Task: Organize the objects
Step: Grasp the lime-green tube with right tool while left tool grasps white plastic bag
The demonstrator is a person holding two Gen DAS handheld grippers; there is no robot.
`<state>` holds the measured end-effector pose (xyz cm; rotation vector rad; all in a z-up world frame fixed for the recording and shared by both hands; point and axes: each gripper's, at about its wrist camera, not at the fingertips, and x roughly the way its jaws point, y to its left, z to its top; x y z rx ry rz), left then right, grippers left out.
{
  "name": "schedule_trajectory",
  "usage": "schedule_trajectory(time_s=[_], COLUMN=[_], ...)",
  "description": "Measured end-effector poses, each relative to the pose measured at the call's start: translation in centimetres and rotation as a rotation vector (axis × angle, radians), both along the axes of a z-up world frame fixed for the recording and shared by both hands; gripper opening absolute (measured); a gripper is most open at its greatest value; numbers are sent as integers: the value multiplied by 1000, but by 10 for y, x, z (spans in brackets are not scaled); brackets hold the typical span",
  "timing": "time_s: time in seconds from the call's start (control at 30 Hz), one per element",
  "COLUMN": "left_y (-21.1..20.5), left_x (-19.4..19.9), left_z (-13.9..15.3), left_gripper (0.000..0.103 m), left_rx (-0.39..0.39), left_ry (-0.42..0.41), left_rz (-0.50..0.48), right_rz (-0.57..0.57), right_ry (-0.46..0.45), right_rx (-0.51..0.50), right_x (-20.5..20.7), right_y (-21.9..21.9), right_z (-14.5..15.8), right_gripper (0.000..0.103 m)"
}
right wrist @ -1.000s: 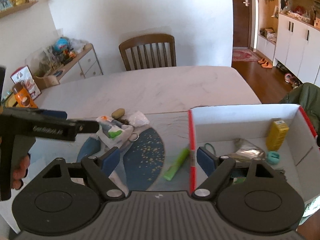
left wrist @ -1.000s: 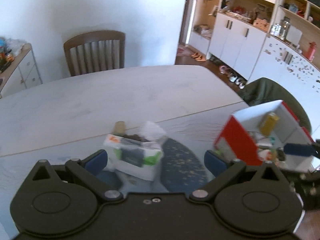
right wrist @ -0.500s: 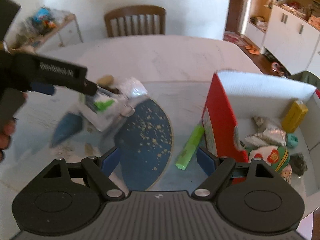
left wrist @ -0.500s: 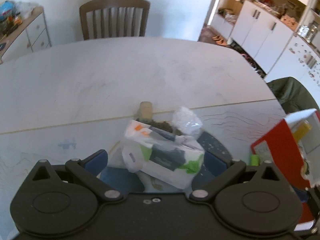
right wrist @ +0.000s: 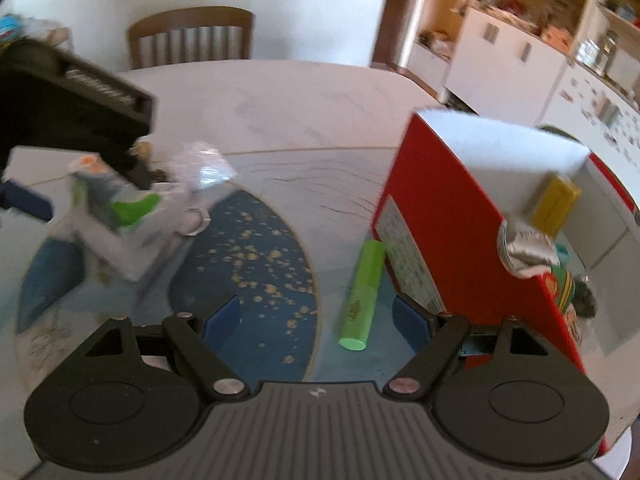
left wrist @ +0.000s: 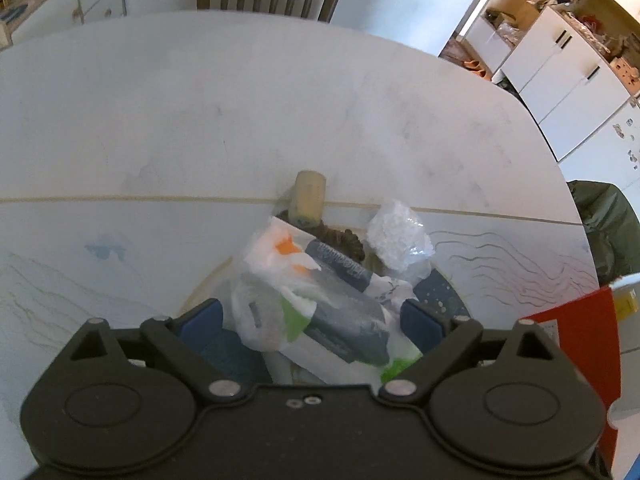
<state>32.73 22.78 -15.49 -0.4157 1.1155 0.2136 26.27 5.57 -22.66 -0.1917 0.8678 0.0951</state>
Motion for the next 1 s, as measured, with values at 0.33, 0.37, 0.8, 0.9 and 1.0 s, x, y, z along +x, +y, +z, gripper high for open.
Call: schedule_trajectory(time_s=[0.33,0.37,0.8,0.9,1.0], left_y=[12,12,12,7,2], left_x=[-1,-1,-16,-23,-31], left_z=[-18,-17,-14,-8,-5], left_gripper=[86,82,37,28,24], left_rx=[-63,-61,-106,-99,-102], left_ry=[22,19,-10,-24,-29], left_rz=[8,-1,-48,-67,-82], right_rz=[-62,-62,-16,-13,-14], right_ry=[30,31,68,78,92], right_rx=[13,27,131,157,172], right_x=[19,21,33,34,34], right_y=[2,1,-2,-8,-15], right_z=[-15,-15,-13,-12,-10], right_gripper=[78,76,16,15,15])
